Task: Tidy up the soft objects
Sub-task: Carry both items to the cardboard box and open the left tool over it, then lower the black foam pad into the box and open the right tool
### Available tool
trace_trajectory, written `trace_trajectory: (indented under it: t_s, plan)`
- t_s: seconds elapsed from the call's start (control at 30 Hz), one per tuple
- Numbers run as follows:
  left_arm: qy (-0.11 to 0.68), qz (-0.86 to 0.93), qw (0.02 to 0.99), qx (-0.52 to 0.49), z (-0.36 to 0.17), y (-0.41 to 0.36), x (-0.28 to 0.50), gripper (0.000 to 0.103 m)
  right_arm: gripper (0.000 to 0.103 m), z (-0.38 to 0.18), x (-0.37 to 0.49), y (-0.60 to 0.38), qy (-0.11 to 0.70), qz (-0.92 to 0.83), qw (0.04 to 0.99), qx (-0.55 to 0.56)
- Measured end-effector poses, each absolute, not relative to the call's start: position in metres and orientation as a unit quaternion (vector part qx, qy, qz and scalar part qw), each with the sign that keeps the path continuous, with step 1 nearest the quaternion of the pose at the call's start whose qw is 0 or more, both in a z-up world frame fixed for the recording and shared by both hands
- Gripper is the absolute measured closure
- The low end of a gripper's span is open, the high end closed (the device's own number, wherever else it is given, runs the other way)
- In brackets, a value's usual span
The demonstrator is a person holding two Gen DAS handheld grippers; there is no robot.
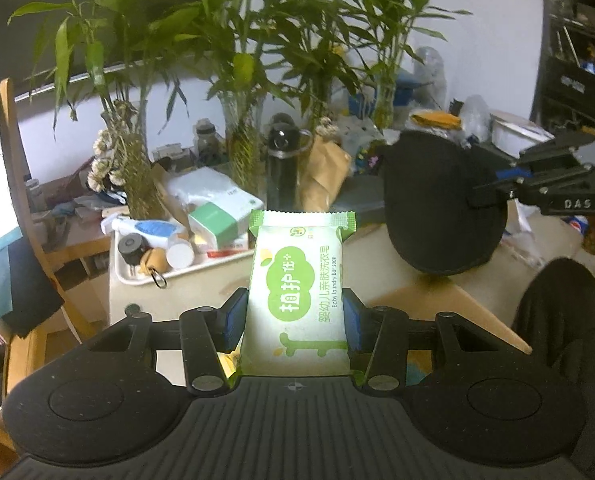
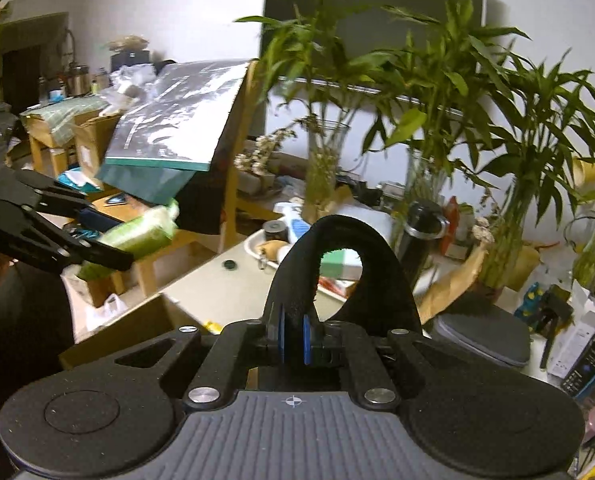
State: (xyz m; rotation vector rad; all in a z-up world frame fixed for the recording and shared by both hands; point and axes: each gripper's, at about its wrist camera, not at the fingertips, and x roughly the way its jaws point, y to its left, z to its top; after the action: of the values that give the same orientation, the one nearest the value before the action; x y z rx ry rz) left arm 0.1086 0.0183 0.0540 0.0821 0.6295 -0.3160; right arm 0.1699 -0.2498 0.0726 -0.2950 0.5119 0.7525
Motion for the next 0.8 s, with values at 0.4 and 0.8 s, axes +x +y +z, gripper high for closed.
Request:
trace_trajectory:
  t_s: [0.4,0.8]
  plan:
    - [0.357,-0.150,0.922,-0.013,0.016,0.011,0.096,0.054,0.092,0.066,0.130,-0.241,0.256,0.399,0.868,-0.150]
    - [0.334,-0.138,0.931,-0.055,0.022,0.033,0.082,0.034,0.092,0.049,0.113,-0.234,0.266,0.419,0.854,-0.154]
